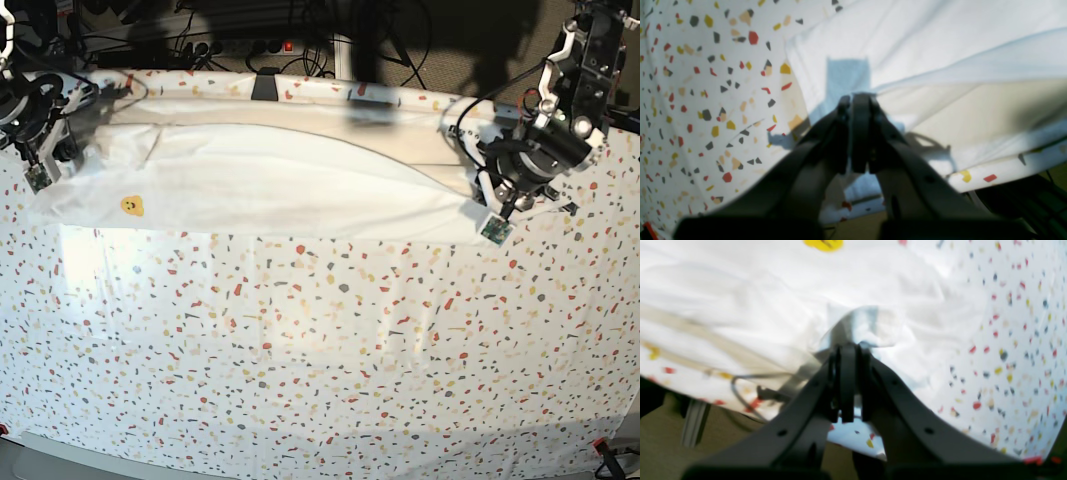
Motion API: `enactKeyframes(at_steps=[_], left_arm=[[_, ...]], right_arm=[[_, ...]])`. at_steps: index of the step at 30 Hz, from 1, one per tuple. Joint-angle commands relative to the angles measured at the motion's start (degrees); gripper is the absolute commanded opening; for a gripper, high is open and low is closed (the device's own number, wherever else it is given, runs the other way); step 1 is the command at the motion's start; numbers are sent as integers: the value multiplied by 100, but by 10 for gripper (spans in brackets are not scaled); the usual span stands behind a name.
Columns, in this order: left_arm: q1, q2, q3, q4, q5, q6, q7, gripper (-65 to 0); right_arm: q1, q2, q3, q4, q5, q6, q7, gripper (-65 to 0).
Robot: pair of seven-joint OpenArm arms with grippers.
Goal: Fold the T-shirt properly
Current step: 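Release and regrasp the folded strip's ends with both grippers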
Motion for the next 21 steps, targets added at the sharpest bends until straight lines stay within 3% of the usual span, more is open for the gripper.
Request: enactKeyframes(at_steps=[1, 11, 21], left_arm=[[-61, -52, -42, 22, 24, 39, -42, -650], [-68, -50, -42, -1093, 26, 39, -527, -650], [-129, -33, -42, -1169, 26, 39, -632, -650]], right_arm=[[76, 111, 70, -50, -20, -70, 83, -650], [1126, 109, 63, -1064, 48, -101, 192, -650], [1342, -35, -17, -1226, 46, 284, 345, -650]])
